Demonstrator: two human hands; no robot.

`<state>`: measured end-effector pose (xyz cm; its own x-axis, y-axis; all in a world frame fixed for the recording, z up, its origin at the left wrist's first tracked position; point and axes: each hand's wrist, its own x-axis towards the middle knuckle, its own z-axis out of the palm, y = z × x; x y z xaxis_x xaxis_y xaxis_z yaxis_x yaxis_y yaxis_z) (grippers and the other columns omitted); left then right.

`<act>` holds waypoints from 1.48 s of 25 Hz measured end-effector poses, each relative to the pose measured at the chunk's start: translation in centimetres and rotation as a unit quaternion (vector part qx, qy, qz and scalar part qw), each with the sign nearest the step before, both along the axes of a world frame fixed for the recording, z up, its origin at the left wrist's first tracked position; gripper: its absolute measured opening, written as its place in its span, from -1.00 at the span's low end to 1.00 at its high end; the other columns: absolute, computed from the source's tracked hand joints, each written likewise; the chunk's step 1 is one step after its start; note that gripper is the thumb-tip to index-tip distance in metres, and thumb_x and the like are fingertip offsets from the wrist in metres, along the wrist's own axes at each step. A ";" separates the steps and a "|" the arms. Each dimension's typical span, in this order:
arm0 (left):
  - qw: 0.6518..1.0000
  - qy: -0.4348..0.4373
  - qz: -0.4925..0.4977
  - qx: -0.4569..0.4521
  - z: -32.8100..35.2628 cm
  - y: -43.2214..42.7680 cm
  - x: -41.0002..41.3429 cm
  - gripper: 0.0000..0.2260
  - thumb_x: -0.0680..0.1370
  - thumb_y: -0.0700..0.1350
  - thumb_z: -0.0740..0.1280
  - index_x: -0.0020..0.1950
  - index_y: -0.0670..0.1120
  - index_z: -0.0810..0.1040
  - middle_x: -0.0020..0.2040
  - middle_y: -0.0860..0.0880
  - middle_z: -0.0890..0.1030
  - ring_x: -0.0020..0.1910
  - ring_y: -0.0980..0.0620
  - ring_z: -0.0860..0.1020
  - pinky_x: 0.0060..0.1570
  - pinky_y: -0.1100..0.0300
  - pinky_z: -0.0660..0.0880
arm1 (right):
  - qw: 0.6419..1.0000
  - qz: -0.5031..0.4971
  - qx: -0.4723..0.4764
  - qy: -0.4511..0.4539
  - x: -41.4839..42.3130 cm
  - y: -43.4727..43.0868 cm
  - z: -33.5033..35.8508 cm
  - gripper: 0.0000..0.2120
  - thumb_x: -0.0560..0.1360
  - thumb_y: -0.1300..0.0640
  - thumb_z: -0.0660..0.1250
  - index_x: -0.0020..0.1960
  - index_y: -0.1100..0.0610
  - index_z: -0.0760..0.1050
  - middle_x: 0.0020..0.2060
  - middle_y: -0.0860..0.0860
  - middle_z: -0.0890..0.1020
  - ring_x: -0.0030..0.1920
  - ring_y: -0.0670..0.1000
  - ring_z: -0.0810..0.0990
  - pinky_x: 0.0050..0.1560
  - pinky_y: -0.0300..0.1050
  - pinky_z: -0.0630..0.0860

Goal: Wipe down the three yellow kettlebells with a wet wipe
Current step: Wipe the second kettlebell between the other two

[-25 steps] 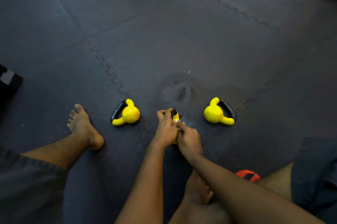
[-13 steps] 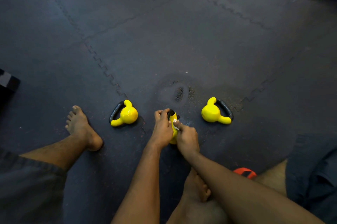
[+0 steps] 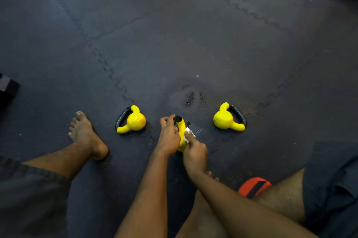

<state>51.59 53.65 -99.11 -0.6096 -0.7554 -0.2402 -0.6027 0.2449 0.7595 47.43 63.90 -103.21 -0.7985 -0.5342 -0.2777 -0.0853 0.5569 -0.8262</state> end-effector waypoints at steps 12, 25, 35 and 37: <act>0.999 -0.021 0.036 0.019 -1.2 -1.4 2.5 -0.52 0.61 -0.36 0.13 0.54 -0.21 0.16 0.46 -0.21 0.23 0.43 -0.15 0.32 0.40 0.10 0.26 | 0.967 -0.217 -0.082 -0.102 4.0 -0.7 -0.1 -0.65 0.58 0.25 0.24 0.29 -0.04 0.56 0.24 0.01 0.59 0.29 0.04 0.52 0.23 -0.18 0.44; 0.989 -0.018 0.135 0.051 -2.9 -0.5 5.2 -0.52 0.55 -0.29 0.26 0.47 -0.11 0.30 0.43 -0.13 0.37 0.38 -0.12 0.40 0.31 0.07 0.35 | 0.990 0.057 0.088 -0.092 -3.4 -5.1 0.6 -0.70 0.52 0.22 0.22 0.11 0.08 0.67 0.10 0.15 0.67 0.16 0.18 0.59 0.15 -0.07 0.50; 0.979 -0.125 0.130 -0.097 -1.2 1.2 0.6 -0.55 0.48 0.34 0.27 -0.21 -0.05 0.42 -0.13 -0.19 0.65 -0.06 -0.26 0.58 -0.16 0.00 0.46 | 0.974 -0.213 0.020 -0.073 1.4 -0.5 -0.3 -0.72 0.58 0.16 0.20 0.20 0.09 0.61 0.04 0.21 0.67 0.08 0.26 0.59 0.05 -0.02 0.50; 0.979 -0.122 0.122 -0.111 -1.3 1.2 0.4 -0.55 0.48 0.35 0.25 -0.20 -0.04 0.42 -0.12 -0.20 0.65 -0.06 -0.27 0.58 -0.18 0.01 0.43 | 0.974 -0.220 0.023 -0.058 2.4 0.0 -0.6 -0.71 0.58 0.15 0.20 0.23 0.08 0.60 0.05 0.21 0.67 0.09 0.26 0.60 0.05 -0.04 0.50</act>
<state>51.98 54.83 -100.42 -0.3492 -0.9215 -0.1698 -0.8210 0.2136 0.5294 49.80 63.86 -103.79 -0.9089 -0.1332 -0.3951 0.2616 0.5557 -0.7891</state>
